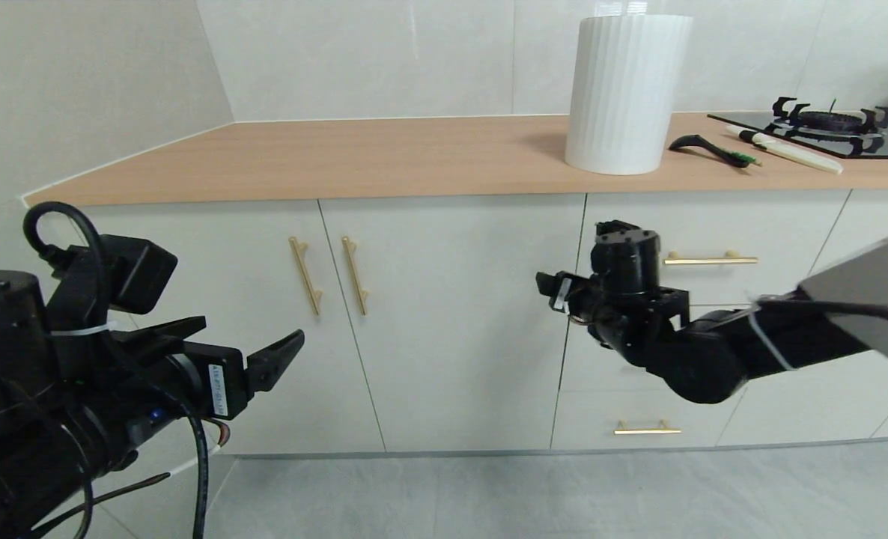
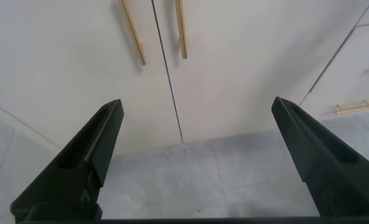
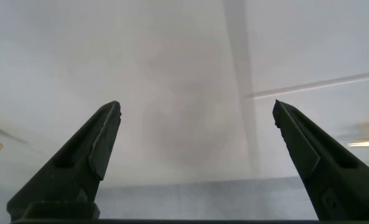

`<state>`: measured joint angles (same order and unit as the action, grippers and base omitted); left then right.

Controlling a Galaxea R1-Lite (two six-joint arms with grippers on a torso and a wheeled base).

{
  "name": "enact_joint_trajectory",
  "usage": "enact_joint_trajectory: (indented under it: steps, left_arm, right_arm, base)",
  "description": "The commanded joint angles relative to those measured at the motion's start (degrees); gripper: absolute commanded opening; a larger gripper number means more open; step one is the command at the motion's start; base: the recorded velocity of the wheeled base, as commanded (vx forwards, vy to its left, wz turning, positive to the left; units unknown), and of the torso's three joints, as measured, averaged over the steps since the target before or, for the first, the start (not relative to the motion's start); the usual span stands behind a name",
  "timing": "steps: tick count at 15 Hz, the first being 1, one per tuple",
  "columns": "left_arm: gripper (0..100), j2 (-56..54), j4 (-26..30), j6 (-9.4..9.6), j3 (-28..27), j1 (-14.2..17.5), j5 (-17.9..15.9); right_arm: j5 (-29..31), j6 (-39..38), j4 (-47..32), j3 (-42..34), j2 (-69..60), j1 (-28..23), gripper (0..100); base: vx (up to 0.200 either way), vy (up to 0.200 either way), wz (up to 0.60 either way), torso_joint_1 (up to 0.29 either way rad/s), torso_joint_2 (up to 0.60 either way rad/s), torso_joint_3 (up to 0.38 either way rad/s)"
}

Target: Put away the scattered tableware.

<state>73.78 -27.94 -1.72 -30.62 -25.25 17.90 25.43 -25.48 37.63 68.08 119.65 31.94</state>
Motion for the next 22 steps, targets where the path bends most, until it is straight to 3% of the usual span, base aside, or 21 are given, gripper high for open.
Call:
enact_joint_trajectory:
  steps: [1, 3, 5, 7, 8, 10, 11, 14, 18, 19, 22]
  left_arm:
    - [100, -2.94, -0.01, 0.49, 0.39, 0.02, 0.03]
    - [100, -6.19, -0.01, 0.14, 2.94, 0.11, 0.56]
    - [100, -14.98, 0.08, 0.4, 9.53, 1.16, 3.29]
    - [100, -26.4, 5.09, 1.28, 11.9, 1.43, 5.66]
    - [100, -27.99, 6.32, 1.37, 11.9, 1.43, 5.83]
    - [100, -47.59, 28.47, 3.04, 8.91, 1.43, 6.27]
    - [100, -52.24, 35.15, 2.77, 7.42, 3.19, 6.1]
    - [100, -60.51, 40.25, 2.77, 8.12, 10.22, 5.22]
    - [100, -66.75, 44.46, 3.21, 10.41, 16.19, 3.99]
    - [100, -68.33, 44.9, 4.27, 12.78, 17.34, 3.55]
    - [100, -68.33, 44.64, 1.81, 13.75, 19.18, 6.45]
  right_arm:
    - [1.46, 4.21, 0.69, -14.56, -19.81, -2.14, 100]
    - [3.22, 9.48, 0.42, -23.44, -31.23, -3.46, 100]
    - [5.16, 17.74, 0.25, -33.46, -45.3, -5.4, 100]
    - [5.24, 25.04, -1.33, -42.42, -58.65, -8.91, 100]
    - [5.24, 25.83, -1.6, -43.3, -60.06, -9.62, 100]
    - [5.16, 32.51, -9.42, -50.33, -80.45, -15.59, 100]
    - [5.77, 33.21, -15.84, -50.51, -88.1, -16.47, 100]
    - [7.35, 35.5, -32.8, -49.8, -108.14, -23.41, 100]
    - [10.87, 33.21, -36.58, -49.98, -113.94, -24.12, 100]
    - [10.61, 33.39, -36.84, -50.15, -113.94, -27.54, 100]
    - [7.35, 34.27, -37.37, -52.26, -119.3, -31.76, 100]
  base:
    - [0.0, 0.0, 0.0, 0.0, 0.0, 0.0]
    - [0.0, 0.0, 0.0, 0.0, 0.0, 0.0]
    - [0.0, 0.0, 0.0, 0.0, 0.0, 0.0]
    - [0.0, 0.0, 0.0, 0.0, 0.0, 0.0]
    - [0.0, 0.0, 0.0, 0.0, 0.0, 0.0]
    - [0.0, 0.0, 0.0, 0.0, 0.0, 0.0]
    - [0.0, 0.0, 0.0, 0.0, 0.0, 0.0]
    - [0.0, 0.0, 0.0, 0.0, 0.0, 0.0]
    - [0.0, 0.0, 0.0, 0.0, 0.0, 0.0]
    - [0.0, 0.0, 0.0, 0.0, 0.0, 0.0]
    - [0.0, 0.0, 0.0, 0.0, 0.0, 0.0]
